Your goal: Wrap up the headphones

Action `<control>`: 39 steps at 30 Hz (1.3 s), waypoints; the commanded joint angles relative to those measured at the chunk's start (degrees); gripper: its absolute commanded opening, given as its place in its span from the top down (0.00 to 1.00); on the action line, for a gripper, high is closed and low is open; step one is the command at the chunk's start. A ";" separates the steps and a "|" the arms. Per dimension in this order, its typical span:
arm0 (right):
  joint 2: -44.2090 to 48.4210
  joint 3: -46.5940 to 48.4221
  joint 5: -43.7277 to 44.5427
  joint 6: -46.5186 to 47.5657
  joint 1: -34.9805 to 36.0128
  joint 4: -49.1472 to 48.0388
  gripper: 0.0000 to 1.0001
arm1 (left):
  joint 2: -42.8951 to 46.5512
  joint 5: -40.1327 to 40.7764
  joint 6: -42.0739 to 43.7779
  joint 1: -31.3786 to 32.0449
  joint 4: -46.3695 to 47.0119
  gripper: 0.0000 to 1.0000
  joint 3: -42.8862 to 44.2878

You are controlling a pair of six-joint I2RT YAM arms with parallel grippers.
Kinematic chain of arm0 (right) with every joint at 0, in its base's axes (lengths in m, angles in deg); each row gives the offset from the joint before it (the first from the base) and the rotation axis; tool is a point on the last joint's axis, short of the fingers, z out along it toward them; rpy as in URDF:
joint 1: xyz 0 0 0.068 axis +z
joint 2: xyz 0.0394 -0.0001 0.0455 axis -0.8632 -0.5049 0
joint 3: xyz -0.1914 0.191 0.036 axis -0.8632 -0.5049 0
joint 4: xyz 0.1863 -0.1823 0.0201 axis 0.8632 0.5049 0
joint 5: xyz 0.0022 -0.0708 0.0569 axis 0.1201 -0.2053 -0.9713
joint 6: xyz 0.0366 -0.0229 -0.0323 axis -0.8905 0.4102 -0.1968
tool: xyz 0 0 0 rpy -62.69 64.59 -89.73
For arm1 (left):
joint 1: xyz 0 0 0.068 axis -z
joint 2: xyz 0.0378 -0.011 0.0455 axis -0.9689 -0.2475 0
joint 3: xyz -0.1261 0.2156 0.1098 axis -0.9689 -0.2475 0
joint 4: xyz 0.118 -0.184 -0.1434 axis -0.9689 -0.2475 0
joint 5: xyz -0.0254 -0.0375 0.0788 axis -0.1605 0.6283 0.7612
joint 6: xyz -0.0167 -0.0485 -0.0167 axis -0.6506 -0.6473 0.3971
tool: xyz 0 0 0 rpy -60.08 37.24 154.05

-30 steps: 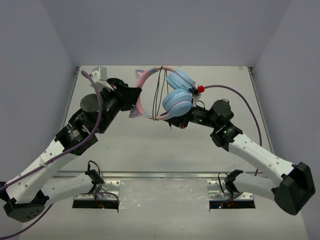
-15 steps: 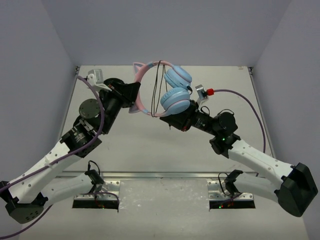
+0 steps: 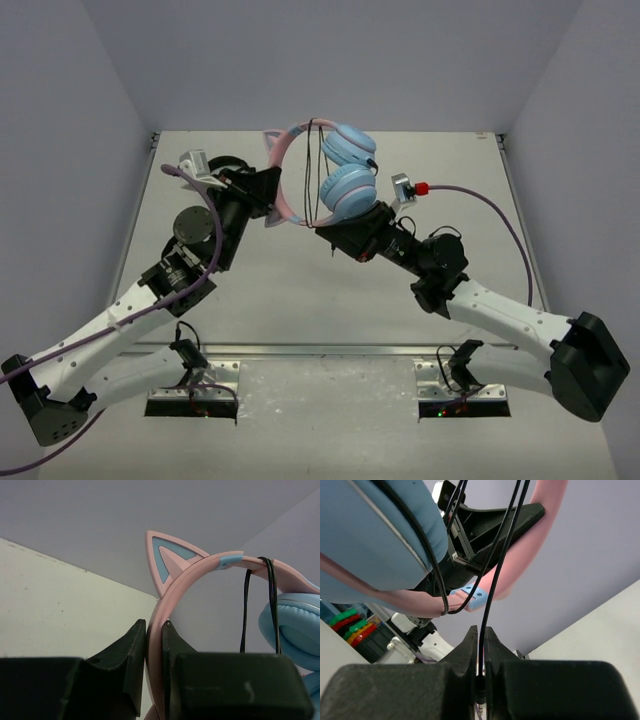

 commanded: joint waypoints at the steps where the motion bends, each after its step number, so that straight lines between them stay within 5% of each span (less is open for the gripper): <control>1: -1.57 -1.51 2.13 -1.48 0.68 -5.14 0.97 | 3.16 6.12 -5.63 -0.11 10.17 1.00 -2.01; 17: -11.15 -5.29 6.71 -4.29 0.85 -10.94 0.92 | -6.05 20.10 -12.57 -0.11 -0.81 1.00 -3.08; 29: -13.96 -18.72 15.93 -6.75 0.06 -15.07 0.91 | -18.89 20.28 -16.96 -0.11 1.91 1.00 -6.68; 39: -34.33 -30.69 18.40 -16.51 0.41 -36.35 0.92 | -26.97 16.23 -21.88 2.08 10.87 1.00 -19.25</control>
